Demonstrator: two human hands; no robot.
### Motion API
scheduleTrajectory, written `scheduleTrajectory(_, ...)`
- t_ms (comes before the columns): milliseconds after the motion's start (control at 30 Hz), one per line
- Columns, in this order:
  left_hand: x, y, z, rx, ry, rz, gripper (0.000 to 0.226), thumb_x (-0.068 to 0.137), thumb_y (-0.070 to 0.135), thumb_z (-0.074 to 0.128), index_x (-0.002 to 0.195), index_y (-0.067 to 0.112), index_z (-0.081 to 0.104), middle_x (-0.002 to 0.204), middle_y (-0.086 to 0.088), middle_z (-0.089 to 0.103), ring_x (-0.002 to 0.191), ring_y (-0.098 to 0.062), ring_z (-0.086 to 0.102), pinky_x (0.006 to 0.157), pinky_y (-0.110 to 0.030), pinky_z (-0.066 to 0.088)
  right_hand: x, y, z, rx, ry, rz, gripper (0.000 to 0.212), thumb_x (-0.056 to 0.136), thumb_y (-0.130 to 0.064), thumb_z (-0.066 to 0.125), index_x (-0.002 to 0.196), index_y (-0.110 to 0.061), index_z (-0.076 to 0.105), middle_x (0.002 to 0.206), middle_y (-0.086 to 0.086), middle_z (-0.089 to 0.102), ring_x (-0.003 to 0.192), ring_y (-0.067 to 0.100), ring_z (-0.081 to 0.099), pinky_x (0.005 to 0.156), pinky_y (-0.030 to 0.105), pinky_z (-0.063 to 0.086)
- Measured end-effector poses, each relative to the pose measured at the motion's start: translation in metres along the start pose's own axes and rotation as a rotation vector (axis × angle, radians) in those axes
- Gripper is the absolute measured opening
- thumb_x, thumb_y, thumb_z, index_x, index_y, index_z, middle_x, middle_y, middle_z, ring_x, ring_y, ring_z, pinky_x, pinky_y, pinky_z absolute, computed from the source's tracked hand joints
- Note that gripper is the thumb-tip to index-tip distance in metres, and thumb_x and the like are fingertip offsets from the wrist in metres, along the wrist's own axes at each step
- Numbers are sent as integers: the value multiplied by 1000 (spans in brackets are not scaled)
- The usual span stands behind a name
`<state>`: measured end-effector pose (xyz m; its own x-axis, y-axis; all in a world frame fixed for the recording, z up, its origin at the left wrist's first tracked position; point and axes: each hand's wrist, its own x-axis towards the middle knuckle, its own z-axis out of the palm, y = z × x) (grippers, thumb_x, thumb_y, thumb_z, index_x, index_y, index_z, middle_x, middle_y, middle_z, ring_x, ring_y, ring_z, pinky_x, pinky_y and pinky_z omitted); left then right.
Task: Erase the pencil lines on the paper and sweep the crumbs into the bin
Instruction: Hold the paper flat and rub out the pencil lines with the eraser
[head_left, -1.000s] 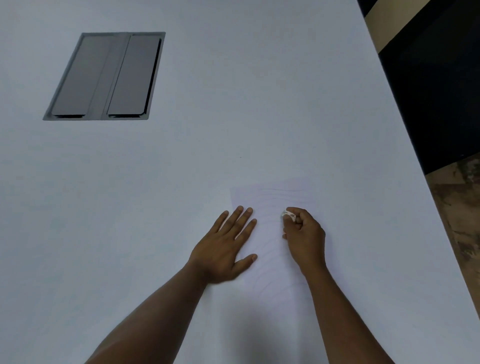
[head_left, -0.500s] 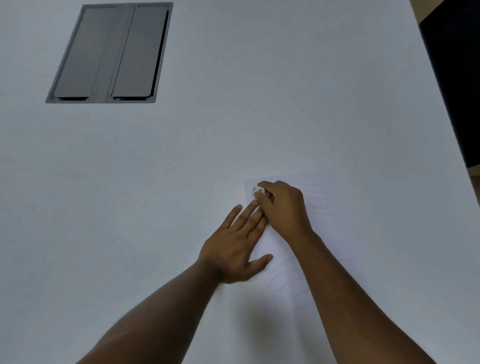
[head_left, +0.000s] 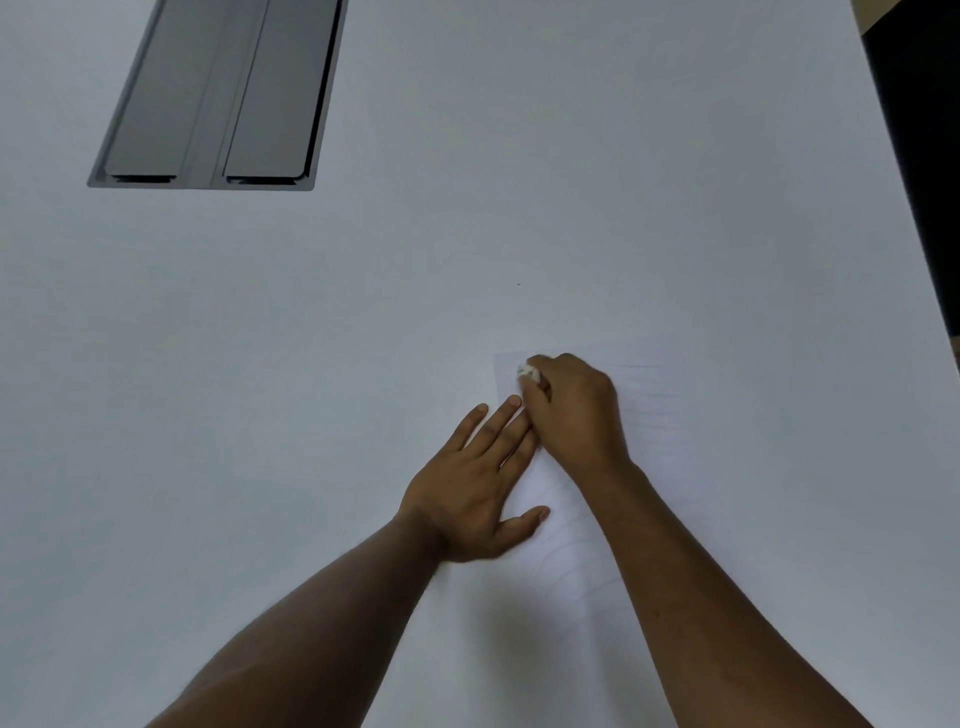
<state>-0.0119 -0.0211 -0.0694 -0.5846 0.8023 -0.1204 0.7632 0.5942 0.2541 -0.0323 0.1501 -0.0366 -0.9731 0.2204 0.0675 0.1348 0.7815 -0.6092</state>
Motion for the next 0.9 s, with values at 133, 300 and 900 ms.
scheduleTrajectory(133, 0, 0, 1, -11, 7, 1, 85, 102, 66, 32, 165, 12, 14, 173, -7, 8, 160, -20, -6, 129, -48, 9, -3, 0, 7, -51, 48, 20, 15, 94, -17, 61, 90, -8, 72, 78, 6, 65, 69, 18, 61, 63, 24, 46)
scheduleTrajectory(300, -1, 0, 0, 3, 3, 2, 85, 102, 66, 30, 166, 13, 9, 174, -4, -1, 160, -21, -8, 130, -47, 9, 9, 23, -13, -67, 213, 160, 21, 95, -16, 59, 76, -9, 66, 66, 1, 58, 59, 13, 47, 57, 26, 43)
scheduleTrajectory(900, 1, 0, 2, -3, -20, -1, 85, 102, 68, 23, 166, 15, 6, 173, -4, 1, 160, -20, -10, 129, -49, 9, 0, -9, -9, 208, 249, 151, 19, 93, -22, 66, 108, -13, 73, 93, -5, 66, 78, 2, 60, 71, 4, 43)
